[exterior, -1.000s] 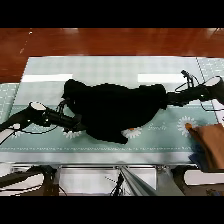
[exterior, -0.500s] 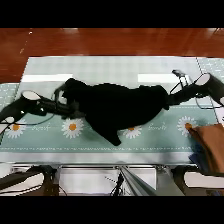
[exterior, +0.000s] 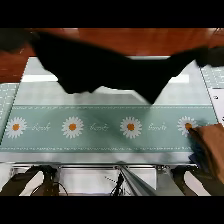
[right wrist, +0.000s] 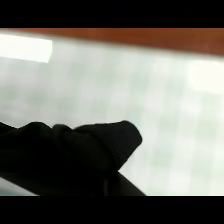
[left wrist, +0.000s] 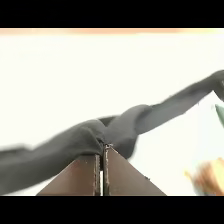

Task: Fold the shirts.

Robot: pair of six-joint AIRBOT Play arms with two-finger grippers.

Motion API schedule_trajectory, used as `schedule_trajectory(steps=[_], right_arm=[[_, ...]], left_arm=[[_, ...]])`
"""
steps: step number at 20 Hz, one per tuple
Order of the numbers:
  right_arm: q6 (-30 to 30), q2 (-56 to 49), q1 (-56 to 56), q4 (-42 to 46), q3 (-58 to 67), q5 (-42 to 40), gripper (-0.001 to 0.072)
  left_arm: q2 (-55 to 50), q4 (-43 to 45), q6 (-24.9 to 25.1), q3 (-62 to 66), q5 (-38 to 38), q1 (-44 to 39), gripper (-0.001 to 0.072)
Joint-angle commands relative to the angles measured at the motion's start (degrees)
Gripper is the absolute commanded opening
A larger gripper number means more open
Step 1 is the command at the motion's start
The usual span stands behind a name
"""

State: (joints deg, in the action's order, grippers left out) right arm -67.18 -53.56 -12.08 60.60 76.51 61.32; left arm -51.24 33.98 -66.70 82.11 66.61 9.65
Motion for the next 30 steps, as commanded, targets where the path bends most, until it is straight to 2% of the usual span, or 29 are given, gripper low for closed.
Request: schedule_trajectory(steps=[1,4,6,8,12,17,18,21,25,30], right_arm=[[-4.48,10.05,-0.33,-2.23,9.01,-1.38,0.0034],[-7.04,14.67,-0.33,-1.9,16.37,-5.14,0.0034],[-10.1,16.41,-0.33,0.2,20.61,-5.46,0.0034],[-13.38,17.55,-0.33,3.63,23.58,-2.93,0.0034],[-16.68,19.21,-0.33,11.76,26.16,9.77,0.0034],[-16.76,16.9,-0.33,18.62,26.14,34.38,0.0033],[-17.07,14.84,-0.31,18.4,26.14,39.43,0.0033],[-17.64,7.76,-0.31,12.04,24.2,42.42,0.0033],[-17.46,-4.98,-0.31,9.22,17.57,39.26,0.0033],[-17.46,-25.29,-0.31,-0.7,16.74,30.18,0.0034]], left_arm=[[7.15,0.04,0.02,15.04,-3.17,4.5,0.0022],[10.91,0.07,0.02,23.89,-6.56,4.68,0.0023],[12.85,0.42,-0.15,27.52,-5.99,4.68,0.0023],[14.93,5.57,-4.44,29.42,-3.96,4.68,0.0022],[18.56,21.64,-11.69,30.14,8.55,4.68,0.0022],[17.73,31.39,-11.89,30.1,26.95,4.7,0.0022],[16.57,32.35,-11.89,30.08,29.62,4.76,0.0021],[11.04,32.48,-12.07,27.82,35.82,4.74,0.0022],[1.64,32.46,-12.04,18.32,33.03,4.59,0.0021],[-15.19,31.87,-9.44,11.93,18.95,0.7,0.0023]])
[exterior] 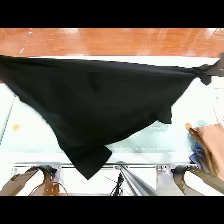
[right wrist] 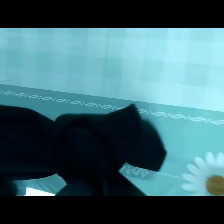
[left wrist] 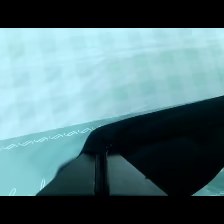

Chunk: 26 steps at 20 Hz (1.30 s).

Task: Fold the shirts.

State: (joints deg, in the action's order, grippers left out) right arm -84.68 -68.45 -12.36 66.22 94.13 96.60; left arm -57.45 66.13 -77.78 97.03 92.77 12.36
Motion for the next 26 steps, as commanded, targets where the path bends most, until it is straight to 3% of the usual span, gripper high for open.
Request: schedule_trajectory(steps=[1,6,9,16,20,21,23,24,25,26], right_arm=[[0.04,-13.38,-0.02,-7.8,-0.87,-8.41,0.0033],[-0.42,-22.82,-0.02,-9.53,-0.87,-29.57,0.0034],[-1.46,-26.49,-0.02,-9.53,-0.87,-36.59,0.0034],[1.25,-33.53,-0.04,-6.88,-0.87,-28.92,0.0036],[2.23,-33.35,-1.53,-7.21,3.85,-20.17,0.0037],[2.49,-33.35,-2.27,-7.19,6.23,-15.89,0.0086],[4.07,-33.35,-4.26,-7.13,11.45,-5.86,0.0443],[4.68,-33.22,-5.4,-6.97,13.77,-0.79,0.0535],[4.57,-32.7,-6.82,-6.62,15.28,3.41,0.0549],[4.35,-31.39,-8.37,-6.21,15.43,4.59,0.0549]], left_arm=[[-12.57,-0.59,1.64,-2.99,-9.49,-3.06,0.0023],[-26.38,-1.42,1.66,-2.99,-20.41,-7.56,0.0024],[-32.3,-1.75,1.57,-2.99,-22.73,-9.55,0.0024],[-42.01,-1.79,-0.2,-3.02,-17.88,-13.46,0.0026],[-42.07,-0.92,-1.51,-1.64,-8.07,-11.23,0.0202],[-42.03,-0.94,-1.64,-0.63,-4.24,-10.05,0.0202],[-41.05,-0.98,-2.56,1.25,2.14,-7.32,0.0207],[-39.58,-0.98,-3.17,1.49,3.67,-5.86,0.033],[-37.88,-0.98,-3.78,1.44,4.66,-4.57,0.0467],[-35.95,-0.98,-3.96,1.44,5.79,-3.26,0.0525]])
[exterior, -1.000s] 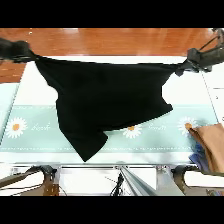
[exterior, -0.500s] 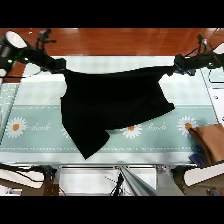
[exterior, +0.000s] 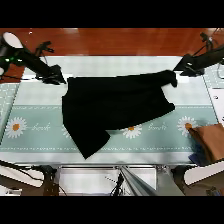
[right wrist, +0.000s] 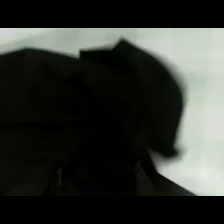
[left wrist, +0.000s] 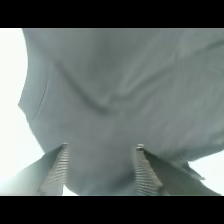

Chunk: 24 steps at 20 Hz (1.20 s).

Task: Fold the shirts.

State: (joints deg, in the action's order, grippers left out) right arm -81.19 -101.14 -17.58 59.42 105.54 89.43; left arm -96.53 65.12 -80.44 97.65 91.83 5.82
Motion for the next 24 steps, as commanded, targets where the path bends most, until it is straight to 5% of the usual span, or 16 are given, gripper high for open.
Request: schedule_trajectory(steps=[1,4,10,16,24], right_arm=[[0.94,2.93,-4.7,2.84,4.02,12.31,0.0549],[0.46,6.49,-10.16,11.69,3.93,13.11,0.0549],[2.86,11.06,-22.6,-1.79,-7.15,10.43,0.0612],[5.68,12.26,-25.77,-4.02,-19.41,4.79,0.059],[6.51,12.28,-25.77,-6.73,-19.91,2.32,0.059]], left_arm=[[5.07,0.02,-1.29,0.55,7.76,4.28,0.0536],[12.79,0.02,-0.55,-6.16,7.41,6.27,0.0537],[26.97,-0.46,1.99,-40.02,-5.6,7.54,0.0536],[26.93,-5.73,5.42,-56.76,-16.0,7.72,0.0536],[19.02,-12.92,5.4,-59.41,-29.81,5.31,0.0527]])
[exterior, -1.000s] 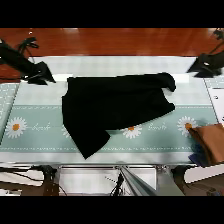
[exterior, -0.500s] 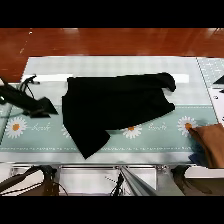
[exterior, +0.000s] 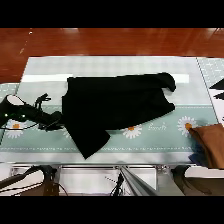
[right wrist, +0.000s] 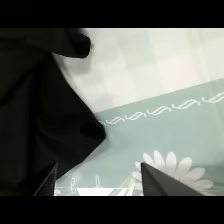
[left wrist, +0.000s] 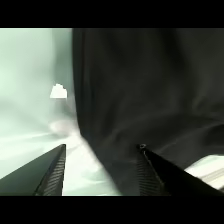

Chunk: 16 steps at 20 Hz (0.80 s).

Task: Fold the shirts.

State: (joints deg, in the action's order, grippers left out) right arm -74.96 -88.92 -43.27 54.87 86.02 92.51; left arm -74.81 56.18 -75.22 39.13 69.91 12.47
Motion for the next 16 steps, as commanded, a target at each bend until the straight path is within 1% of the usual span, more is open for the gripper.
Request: schedule_trajectory(steps=[1,2,3,5,6,8,11,14,16], right_arm=[[0.28,0.11,-0.09,-2.97,-0.39,-0.46,0.059],[0.28,0.22,-0.09,-3.13,-0.39,-0.35,0.0591],[0.28,0.35,-0.09,-2.84,-0.39,-0.15,0.059],[0.31,0.52,-0.09,-0.33,-0.74,0.52,0.0587],[0.31,0.96,-0.07,1.4,-2.29,0.37,0.054],[1.16,2.4,-0.07,2.03,-8.37,-1.07,0.054],[4.76,3.32,0.31,-3.39,-18.03,-3.98,0.0543],[7.78,3.32,5.18,-2.43,-23.96,-6.36,0.0543],[8.85,3.32,10.6,0.55,-26.49,-9.9,0.055]], left_arm=[[-3.37,-5.55,0.2,-0.85,-9.49,-2.19,0.0414],[-3.87,-6.6,0.24,-0.74,-10.25,-2.93,0.0185],[-4.11,-7.45,1.62,-0.74,-10.45,-3.39,0.0026],[-3.98,-8.22,2.78,-0.76,-9.86,-3.54,0.0025],[-3.98,-8.17,2.86,-0.76,-9.35,-3.52,0.0024],[-3.98,-8.2,4.13,-0.76,-8.79,-3.56,0.0024],[-3.96,-8.22,4.11,-0.76,-8.37,-3.56,0.0024],[-3.96,-8.22,4.11,-0.76,-8.09,-3.56,0.0025],[-3.96,-8.22,4.11,-0.76,-7.43,-3.56,0.0024]])
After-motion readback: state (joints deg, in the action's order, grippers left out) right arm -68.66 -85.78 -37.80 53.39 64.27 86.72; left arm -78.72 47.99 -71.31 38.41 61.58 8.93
